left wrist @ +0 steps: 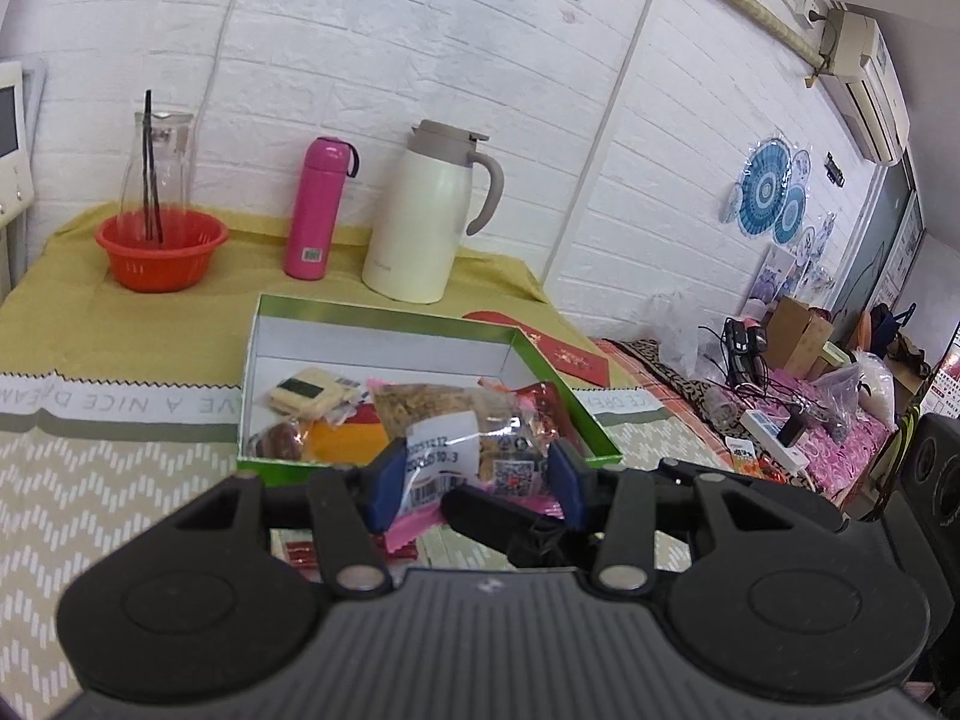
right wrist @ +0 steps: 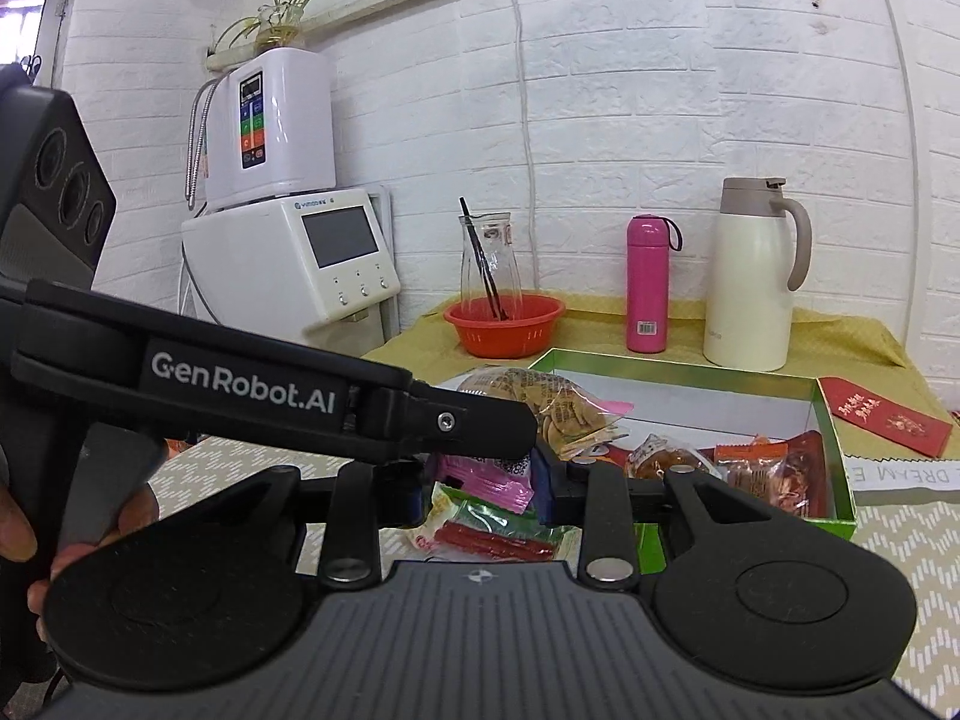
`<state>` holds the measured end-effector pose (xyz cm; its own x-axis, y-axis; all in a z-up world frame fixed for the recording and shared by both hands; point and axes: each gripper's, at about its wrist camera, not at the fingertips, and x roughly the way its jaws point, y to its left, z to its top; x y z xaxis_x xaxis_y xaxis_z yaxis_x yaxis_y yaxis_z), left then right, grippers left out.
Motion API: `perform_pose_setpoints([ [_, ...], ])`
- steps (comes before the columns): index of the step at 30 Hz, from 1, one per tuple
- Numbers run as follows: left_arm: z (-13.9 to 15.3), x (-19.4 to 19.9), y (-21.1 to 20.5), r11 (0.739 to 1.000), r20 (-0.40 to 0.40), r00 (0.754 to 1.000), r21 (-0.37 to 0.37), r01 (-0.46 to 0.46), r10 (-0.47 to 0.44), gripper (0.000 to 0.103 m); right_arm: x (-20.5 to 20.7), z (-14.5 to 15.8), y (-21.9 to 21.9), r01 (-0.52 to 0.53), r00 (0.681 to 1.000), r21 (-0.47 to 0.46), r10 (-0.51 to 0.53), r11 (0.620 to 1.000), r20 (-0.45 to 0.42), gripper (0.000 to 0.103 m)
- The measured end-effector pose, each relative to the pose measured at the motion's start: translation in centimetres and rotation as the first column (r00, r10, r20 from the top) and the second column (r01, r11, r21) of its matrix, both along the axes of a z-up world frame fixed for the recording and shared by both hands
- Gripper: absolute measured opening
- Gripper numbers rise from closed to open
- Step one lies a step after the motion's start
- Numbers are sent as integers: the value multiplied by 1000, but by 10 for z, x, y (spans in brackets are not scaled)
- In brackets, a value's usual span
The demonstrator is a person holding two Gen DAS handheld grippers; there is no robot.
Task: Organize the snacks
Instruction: 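Carry the pink nut bag toward the green box with the left gripper, then lower the pink nut bag into the green box and open the left gripper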
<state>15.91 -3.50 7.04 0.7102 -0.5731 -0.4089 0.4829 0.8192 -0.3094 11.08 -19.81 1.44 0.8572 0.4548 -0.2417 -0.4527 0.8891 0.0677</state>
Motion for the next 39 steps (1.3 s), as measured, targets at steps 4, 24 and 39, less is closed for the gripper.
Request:
perform_pose_setpoints([
  [4,-4,28,0,1000,-23,1000,-8,-9,9,45,26,-4,-2,0,1000,5,0,1000,-10,57],
  [24,-34,102,-4,984,-33,985,63,-166,168,94,87,-46,-3,62,998,-78,-61,995,9,103],
  [39,-11,66,3,986,-56,985,49,-160,162,94,58,-32,-9,85,995,-42,-87,996,-54,103],
])
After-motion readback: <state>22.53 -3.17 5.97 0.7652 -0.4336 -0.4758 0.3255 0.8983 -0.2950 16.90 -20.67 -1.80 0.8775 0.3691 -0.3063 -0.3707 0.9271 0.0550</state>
